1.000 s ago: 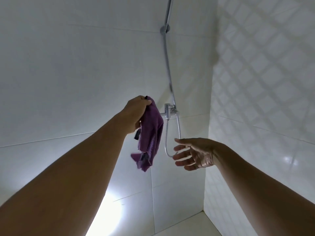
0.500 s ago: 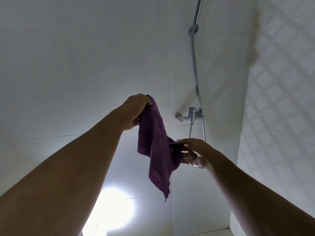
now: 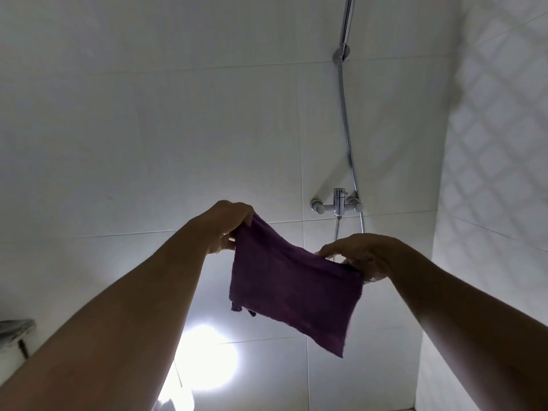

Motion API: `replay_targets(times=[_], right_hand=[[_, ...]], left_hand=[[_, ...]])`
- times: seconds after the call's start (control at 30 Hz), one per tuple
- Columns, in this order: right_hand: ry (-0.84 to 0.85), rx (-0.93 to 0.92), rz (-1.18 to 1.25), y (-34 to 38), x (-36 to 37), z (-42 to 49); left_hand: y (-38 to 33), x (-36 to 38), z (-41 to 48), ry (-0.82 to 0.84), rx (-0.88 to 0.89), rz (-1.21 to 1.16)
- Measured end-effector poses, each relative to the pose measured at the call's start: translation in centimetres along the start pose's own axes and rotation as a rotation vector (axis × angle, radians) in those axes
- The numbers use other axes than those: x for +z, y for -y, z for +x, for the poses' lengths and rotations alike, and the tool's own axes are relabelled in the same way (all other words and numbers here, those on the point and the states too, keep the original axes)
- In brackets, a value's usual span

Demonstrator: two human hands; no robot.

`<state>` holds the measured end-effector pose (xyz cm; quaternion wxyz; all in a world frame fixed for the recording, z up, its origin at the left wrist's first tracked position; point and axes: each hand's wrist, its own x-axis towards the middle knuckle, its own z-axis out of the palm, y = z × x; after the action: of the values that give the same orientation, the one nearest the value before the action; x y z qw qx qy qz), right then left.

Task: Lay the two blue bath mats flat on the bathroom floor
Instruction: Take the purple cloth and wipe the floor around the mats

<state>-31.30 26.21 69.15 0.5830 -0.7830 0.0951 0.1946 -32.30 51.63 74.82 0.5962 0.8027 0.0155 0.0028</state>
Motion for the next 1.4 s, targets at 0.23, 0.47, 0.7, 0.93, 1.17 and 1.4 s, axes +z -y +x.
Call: replay_targets(times=[0.23, 0.47, 0.7, 0.93, 1.17, 1.4], right_hand=[[-0.012, 0.035, -0.303, 0.1, -2.8, -0.9], [-0.072, -0.146, 0.025, -1.2, -4.4, 0.1], [-0.126, -0.404, 0.036, 0.8, -5.3, -0.3], [-0.213, -0.553, -0.583, 2.0, -6.2, -0.6], [-0.266, -0.576, -0.790, 1.4, -4.2, -0.4], [0.107, -0.400, -0.196, 2.0, -1.5, -1.0]], left_hand=[[1.7, 2.0, 0.2, -0.021, -0.037, -0.099], [1.2, 3.5, -0.2, -0.114, 0.016, -0.049], [1.3, 3.2, 0.0, -0.137, 0.119, 0.070], [2.0, 1.6, 0.1, -0.108, 0.324, 0.711], [2.9, 2.0, 0.0, -0.251, 0.303, 1.040], [1.4, 3.5, -1.3, -0.030, 0.069, 0.344]])
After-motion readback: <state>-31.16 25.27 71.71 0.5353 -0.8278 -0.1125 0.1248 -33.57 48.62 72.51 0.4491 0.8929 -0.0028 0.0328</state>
